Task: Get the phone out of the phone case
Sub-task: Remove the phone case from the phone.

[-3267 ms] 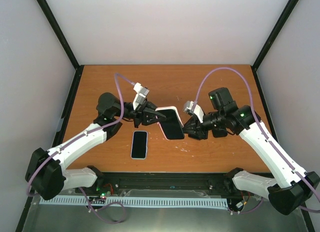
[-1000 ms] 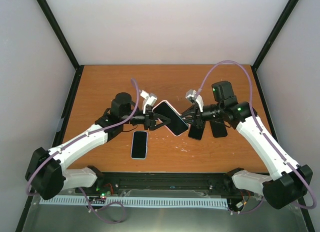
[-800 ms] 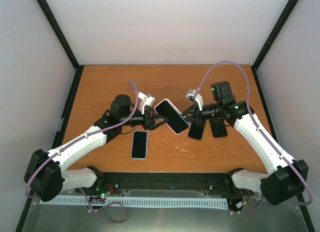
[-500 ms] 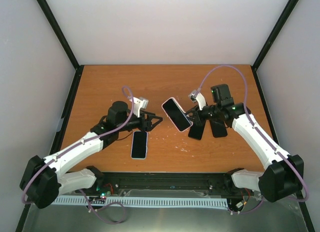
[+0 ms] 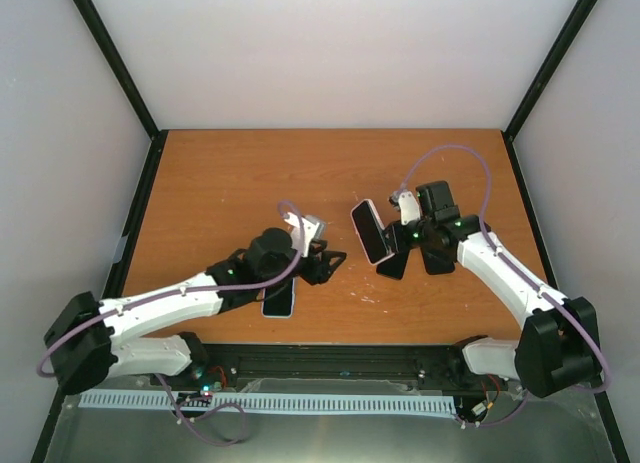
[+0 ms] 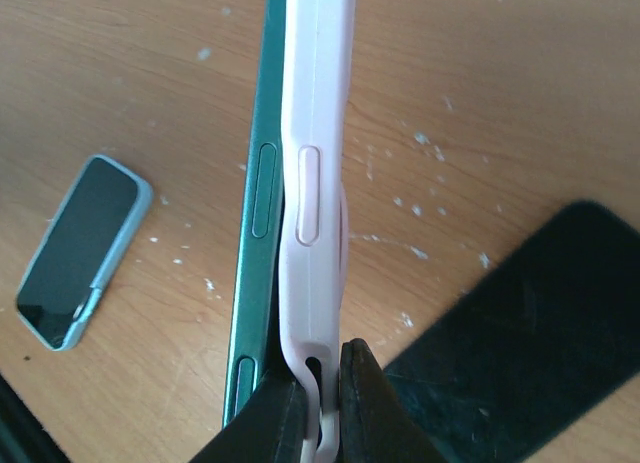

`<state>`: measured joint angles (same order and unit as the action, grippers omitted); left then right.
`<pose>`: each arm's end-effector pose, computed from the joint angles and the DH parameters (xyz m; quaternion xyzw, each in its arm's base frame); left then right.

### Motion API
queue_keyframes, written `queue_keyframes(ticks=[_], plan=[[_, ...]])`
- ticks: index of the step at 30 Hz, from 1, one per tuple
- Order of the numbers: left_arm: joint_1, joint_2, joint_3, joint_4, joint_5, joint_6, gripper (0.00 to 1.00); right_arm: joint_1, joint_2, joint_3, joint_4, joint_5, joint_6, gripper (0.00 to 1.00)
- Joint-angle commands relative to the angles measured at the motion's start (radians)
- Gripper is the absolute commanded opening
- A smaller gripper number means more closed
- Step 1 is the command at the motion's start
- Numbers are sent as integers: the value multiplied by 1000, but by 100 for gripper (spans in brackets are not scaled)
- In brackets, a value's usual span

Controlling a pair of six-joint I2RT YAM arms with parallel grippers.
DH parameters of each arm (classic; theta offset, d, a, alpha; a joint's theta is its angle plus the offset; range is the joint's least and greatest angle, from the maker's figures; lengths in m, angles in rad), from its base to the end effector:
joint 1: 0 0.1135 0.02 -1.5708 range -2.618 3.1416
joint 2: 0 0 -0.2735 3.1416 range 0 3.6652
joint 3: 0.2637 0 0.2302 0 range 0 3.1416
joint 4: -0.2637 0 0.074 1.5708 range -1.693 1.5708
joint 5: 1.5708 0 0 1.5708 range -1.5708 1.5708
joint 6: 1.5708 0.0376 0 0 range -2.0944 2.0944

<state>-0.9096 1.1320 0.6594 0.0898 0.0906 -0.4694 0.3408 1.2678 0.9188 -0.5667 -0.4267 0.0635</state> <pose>0.1400 -0.1855 0.2717 0.2055 0.8024 -0.3846 0.4075 0.2151 0.0928 0.2691 -0.1954 0.9071 0.2595 0.2678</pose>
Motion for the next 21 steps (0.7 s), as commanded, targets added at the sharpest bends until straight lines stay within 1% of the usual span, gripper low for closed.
queue_keyframes(ticks=[1,5,8,11,17,21], plan=[[-108,89,75,22,-253,76,65,-7,-32,-59,90,63,127,3],[-197,186,104,43,-345,112,66,-7,18,-55,79,28,157,3],[-226,230,112,80,-368,128,67,-7,69,-30,68,17,181,3],[-230,269,109,121,-366,131,67,-7,106,-18,70,9,216,3],[-238,359,128,144,-382,132,67,-7,152,-12,92,36,268,3],[-244,432,158,161,-354,134,67,-7,170,-14,101,31,282,3]])
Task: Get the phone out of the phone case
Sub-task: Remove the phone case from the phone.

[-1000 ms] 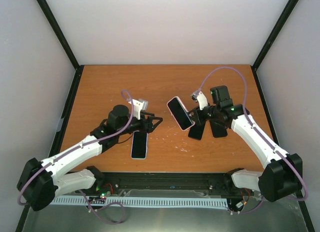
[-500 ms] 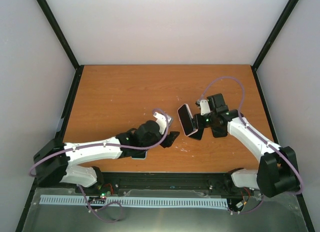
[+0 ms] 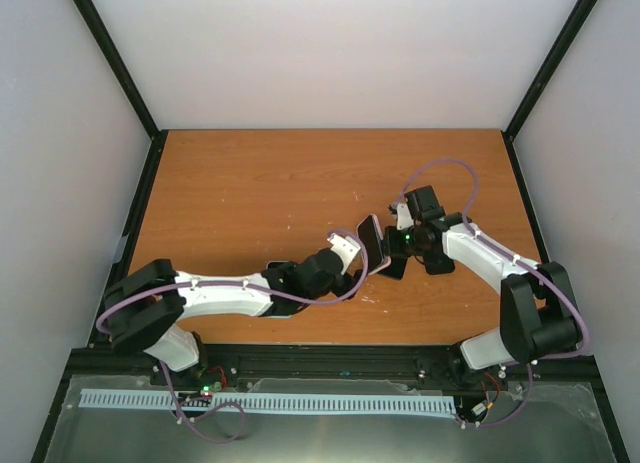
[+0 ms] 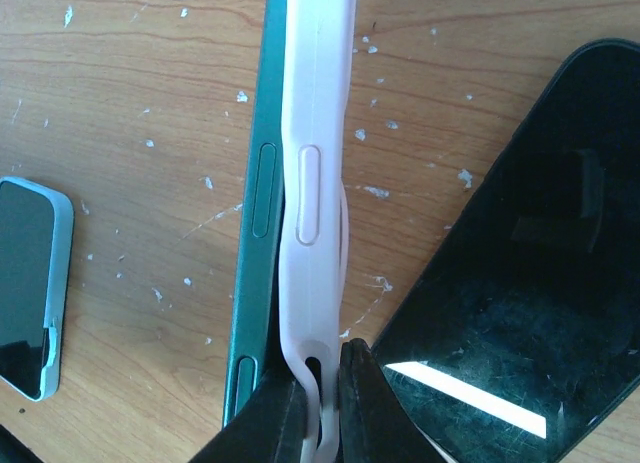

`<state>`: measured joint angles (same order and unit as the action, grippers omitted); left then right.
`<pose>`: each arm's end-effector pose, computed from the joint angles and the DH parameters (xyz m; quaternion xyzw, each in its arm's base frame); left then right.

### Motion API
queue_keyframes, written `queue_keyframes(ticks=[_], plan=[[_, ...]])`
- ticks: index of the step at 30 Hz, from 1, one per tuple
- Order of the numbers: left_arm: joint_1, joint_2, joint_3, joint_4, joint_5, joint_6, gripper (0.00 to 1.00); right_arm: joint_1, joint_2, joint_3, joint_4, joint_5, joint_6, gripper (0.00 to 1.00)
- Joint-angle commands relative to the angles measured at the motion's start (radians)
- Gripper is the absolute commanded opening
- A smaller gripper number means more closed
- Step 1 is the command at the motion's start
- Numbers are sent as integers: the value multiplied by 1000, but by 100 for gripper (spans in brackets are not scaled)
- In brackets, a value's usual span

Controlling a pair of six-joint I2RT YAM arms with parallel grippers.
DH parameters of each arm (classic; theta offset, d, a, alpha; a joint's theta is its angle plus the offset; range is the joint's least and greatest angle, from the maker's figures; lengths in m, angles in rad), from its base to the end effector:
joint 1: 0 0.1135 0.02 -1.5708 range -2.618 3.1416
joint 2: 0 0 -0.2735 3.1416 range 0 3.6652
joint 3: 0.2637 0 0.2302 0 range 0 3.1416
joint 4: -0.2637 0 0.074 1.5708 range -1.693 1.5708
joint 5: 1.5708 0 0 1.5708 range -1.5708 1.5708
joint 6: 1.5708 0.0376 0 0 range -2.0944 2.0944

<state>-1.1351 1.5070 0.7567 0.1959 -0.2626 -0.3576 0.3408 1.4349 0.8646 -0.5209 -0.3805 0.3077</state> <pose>0.1354 -0.2677 0.2207 0.2693 0.8256 -0.2436 0.4318 0.2335 0.0976 0.2184 -0.0607 0.9530 0.2484 0.1625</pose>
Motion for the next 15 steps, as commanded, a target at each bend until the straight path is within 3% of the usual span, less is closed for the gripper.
queue_keyframes(ticks=[1,15], plan=[[-22,75,69,61,-4,21,67,-8,3,40,58,-15,41,3],[-28,285,209,158,-113,61,64,-7,1,4,78,-27,59,3]])
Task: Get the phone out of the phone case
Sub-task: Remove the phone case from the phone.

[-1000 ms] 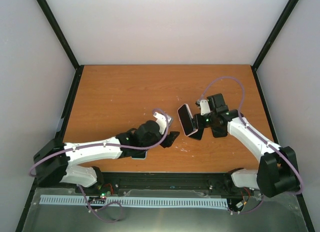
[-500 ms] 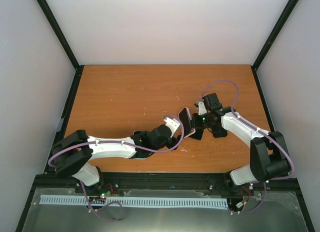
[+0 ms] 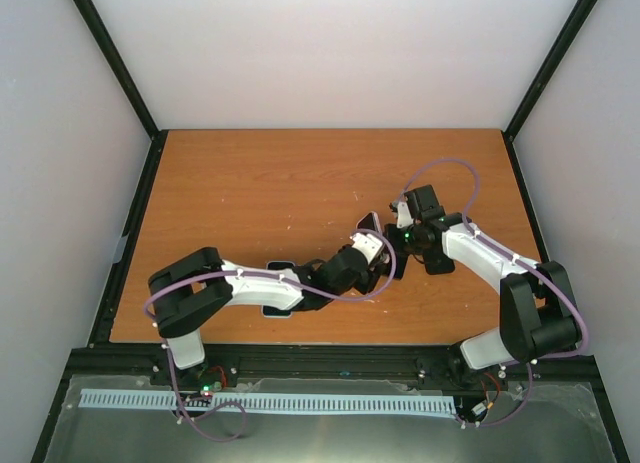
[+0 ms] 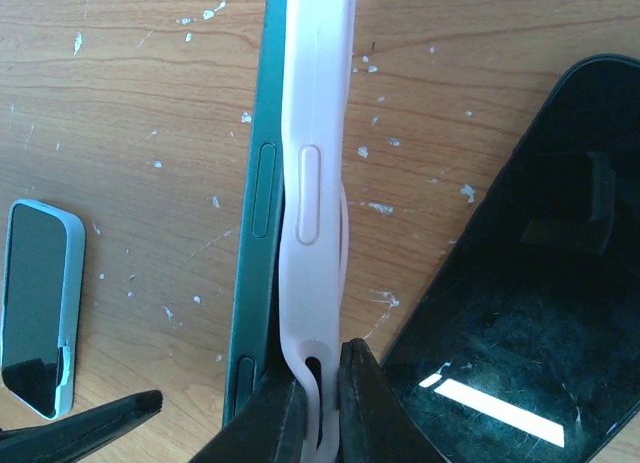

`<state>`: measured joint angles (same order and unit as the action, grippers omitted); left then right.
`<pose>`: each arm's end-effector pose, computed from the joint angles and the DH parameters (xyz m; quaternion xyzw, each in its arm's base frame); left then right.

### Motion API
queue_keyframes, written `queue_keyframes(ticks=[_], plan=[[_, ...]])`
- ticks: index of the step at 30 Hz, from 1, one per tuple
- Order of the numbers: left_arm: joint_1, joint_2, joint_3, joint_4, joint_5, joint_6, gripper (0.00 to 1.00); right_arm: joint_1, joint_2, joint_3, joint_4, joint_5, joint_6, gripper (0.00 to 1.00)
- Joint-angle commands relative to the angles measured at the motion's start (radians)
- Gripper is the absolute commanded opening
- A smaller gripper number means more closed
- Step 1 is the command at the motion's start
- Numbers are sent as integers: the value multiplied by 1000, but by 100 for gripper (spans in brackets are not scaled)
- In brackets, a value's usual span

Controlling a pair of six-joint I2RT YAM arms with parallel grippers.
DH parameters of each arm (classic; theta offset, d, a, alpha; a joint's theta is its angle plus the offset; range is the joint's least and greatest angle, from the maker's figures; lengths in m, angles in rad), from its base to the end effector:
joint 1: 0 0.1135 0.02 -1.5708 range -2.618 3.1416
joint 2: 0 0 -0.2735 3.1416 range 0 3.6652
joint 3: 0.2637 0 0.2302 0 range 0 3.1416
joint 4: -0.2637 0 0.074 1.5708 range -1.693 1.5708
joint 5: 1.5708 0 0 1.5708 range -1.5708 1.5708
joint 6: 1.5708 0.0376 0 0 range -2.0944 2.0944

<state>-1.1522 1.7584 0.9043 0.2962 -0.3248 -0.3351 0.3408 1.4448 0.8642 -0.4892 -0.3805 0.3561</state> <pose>0.1554 -0.3197 0.1960 0.2709 0.8231 -0.2200 0.4480 0.2372 0.0990 0.2176 -0.0396 0.9516 0.2553 0.1662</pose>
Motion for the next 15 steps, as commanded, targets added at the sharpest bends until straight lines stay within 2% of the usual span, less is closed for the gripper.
queue_keyframes(ticks=[1,8,15], plan=[[-12,49,76,49,-57,42,62,-8,-9,3,47,-27,11,3],[-11,106,115,30,-109,40,55,-7,-17,-11,57,-37,13,3],[-11,99,84,51,-179,14,50,-6,-29,-28,64,-44,8,3]])
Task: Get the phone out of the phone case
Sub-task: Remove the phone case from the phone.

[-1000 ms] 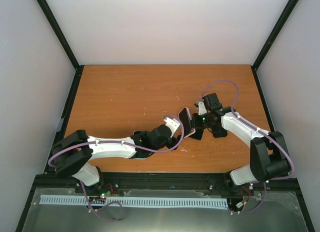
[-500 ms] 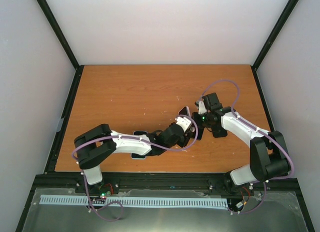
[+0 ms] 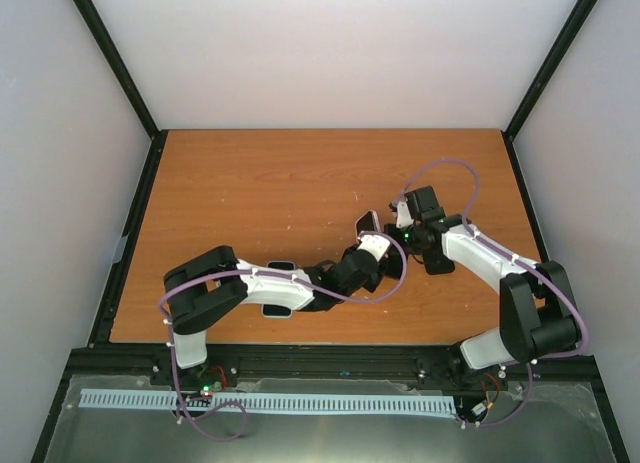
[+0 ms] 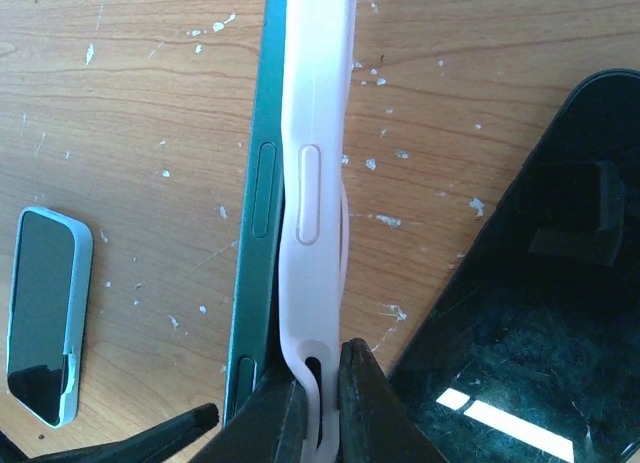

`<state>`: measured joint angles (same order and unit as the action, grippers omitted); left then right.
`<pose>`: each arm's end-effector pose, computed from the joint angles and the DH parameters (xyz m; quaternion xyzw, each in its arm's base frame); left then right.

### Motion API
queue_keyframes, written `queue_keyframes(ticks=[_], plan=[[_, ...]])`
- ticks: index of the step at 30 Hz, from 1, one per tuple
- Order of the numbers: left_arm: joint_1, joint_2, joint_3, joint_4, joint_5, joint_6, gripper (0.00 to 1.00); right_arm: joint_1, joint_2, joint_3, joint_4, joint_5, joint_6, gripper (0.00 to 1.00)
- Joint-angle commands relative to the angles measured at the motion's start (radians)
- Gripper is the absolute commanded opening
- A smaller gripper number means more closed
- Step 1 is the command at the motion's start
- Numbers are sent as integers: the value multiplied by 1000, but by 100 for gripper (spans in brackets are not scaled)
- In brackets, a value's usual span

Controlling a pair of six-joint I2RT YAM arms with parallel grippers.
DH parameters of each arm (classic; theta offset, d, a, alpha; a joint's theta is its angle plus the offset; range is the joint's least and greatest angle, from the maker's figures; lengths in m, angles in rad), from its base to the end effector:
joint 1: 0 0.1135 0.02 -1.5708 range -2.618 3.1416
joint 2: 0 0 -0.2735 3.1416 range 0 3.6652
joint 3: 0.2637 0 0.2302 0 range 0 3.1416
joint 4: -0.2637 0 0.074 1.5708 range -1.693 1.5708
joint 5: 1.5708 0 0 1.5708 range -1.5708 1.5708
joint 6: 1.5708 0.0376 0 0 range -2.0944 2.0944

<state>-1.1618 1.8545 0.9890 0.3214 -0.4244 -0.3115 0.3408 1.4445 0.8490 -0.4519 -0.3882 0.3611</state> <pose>0.1649 -0.3415 0.1897 0.2570 0.8184 -0.1866 0.4789 0.2380 0.0995 0.2156 -0.0403 0.9483 0.2622 0.1743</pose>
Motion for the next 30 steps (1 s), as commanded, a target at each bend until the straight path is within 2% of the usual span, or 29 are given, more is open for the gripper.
queue_keyframes(ticks=[1,6,11,20,25,30], plan=[[-1,-1,-6,33,-76,-11,50,-7,-29,-15,28,-37,1,3],[-2,-41,-52,75,-56,-20,49,-7,-19,-21,32,-36,-5,3],[-1,-83,-104,132,-36,-5,55,-7,-4,-18,35,-39,-3,3],[-1,-8,-52,96,-30,3,55,-6,-4,-20,38,-52,2,3],[-2,29,17,24,-121,6,53,-9,2,-15,23,-59,5,3],[-2,44,17,41,-182,43,51,-14,18,-10,14,-88,6,3]])
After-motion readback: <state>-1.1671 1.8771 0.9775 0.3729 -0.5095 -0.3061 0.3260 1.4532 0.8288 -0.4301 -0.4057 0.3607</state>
